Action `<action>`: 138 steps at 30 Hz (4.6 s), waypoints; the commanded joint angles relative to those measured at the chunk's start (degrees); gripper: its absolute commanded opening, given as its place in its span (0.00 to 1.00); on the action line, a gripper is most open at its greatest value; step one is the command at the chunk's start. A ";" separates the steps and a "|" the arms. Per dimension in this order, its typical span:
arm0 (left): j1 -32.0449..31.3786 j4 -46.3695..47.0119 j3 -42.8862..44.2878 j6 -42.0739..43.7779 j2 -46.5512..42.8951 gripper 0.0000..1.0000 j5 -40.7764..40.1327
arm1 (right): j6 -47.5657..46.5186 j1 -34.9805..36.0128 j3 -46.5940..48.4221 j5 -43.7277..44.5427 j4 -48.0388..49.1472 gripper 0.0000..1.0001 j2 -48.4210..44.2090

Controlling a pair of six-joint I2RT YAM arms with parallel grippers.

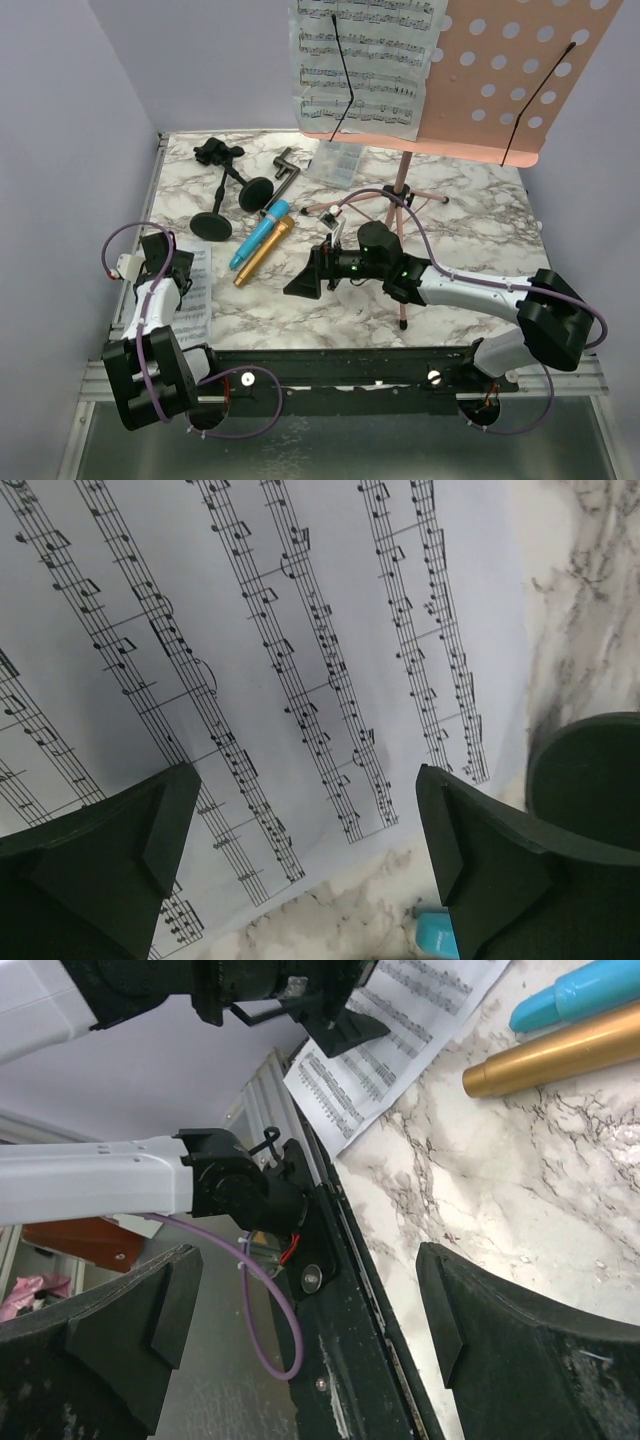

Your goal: Set up the instrument practice props

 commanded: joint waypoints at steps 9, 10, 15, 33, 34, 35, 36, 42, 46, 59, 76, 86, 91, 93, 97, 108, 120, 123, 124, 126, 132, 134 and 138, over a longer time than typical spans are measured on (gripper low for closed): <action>0.42 -0.26 -7.84 -9.24 -1.20 0.99 15.58 | 1.50 0.54 -2.46 -0.74 6.12 1.00 3.51; 0.41 -0.50 -8.78 -9.98 -2.62 0.99 18.21 | 1.86 0.54 -2.65 -0.86 6.55 1.00 3.89; -2.71 -4.60 -11.46 -13.22 -11.01 0.99 21.97 | 7.69 0.93 -3.12 0.58 9.87 0.99 8.11; -6.12 -12.24 -10.67 -14.54 -18.37 0.99 22.64 | 23.43 4.29 2.02 7.50 14.35 0.84 28.71; -6.17 -12.16 -10.54 -14.47 -18.28 0.99 22.25 | 23.57 4.49 2.17 8.41 13.45 0.82 28.71; -6.17 -12.15 -10.47 -14.36 -18.06 0.99 22.01 | 23.70 4.50 2.53 9.00 12.32 0.81 28.85; -6.17 -12.09 -10.38 -14.14 -17.93 0.99 21.86 | 23.64 4.50 2.60 9.20 12.11 0.81 28.97; -6.52 -11.74 -9.99 -12.86 -17.74 0.99 22.28 | 19.74 4.59 0.74 7.54 13.51 0.73 29.70; -6.50 -11.50 -9.90 -12.59 -18.23 0.99 23.87 | 17.06 4.61 0.08 5.01 13.34 0.72 29.65; -6.51 -13.64 -10.13 -18.23 -19.47 0.99 33.31 | 15.72 5.09 7.14 -0.74 8.29 0.62 36.80; -6.52 -13.51 -11.63 -19.84 -20.80 0.99 34.25 | 17.11 6.98 10.22 -1.32 3.20 0.46 36.33; -6.50 -12.68 -10.71 -19.96 -21.17 0.99 36.21 | 14.85 7.93 15.36 0.38 -2.58 0.12 38.34; -6.52 -13.05 -4.31 -13.07 -21.41 0.99 36.55 | 8.64 7.90 17.23 3.23 -8.54 0.01 34.90; -6.51 -13.06 -0.59 -9.13 -21.04 0.99 36.43 | 5.25 7.84 16.83 3.34 -9.48 0.00 32.60; -6.52 -14.01 8.69 -0.43 -20.07 0.99 35.07 | -7.92 7.99 20.92 0.27 -18.33 0.00 28.90; -8.71 -18.93 21.93 13.05 -17.19 0.99 24.94 | -16.37 7.95 26.29 -0.17 -37.22 0.00 16.88; -8.90 -5.96 8.86 7.14 -14.84 0.99 46.61 | -7.74 7.94 3.62 2.77 -40.64 0.00 -1.87; -8.98 -4.50 7.40 6.19 -12.82 0.99 48.80 | -4.45 7.93 -3.25 4.32 -39.68 0.00 -6.82; -8.98 -3.83 6.89 5.68 -12.25 0.99 49.50 | -3.63 7.97 -4.77 5.37 -39.65 0.00 -8.39; -8.98 -2.29 5.84 4.59 -11.63 0.99 50.99 | -3.15 7.94 -6.98 8.02 -40.23 0.01 -10.87; -10.29 2.44 2.85 0.25 -11.84 0.99 54.46 | 2.93 7.93 -6.84 25.92 -47.46 0.00 -15.40; -12.53 4.49 1.33 -2.61 -11.96 0.99 54.39 | 5.60 7.93 -8.58 28.73 -44.58 0.00 -16.84; -18.96 8.32 -0.91 -7.26 -12.06 0.99 51.72 | 5.53 7.94 -11.90 26.09 -32.27 0.01 -17.62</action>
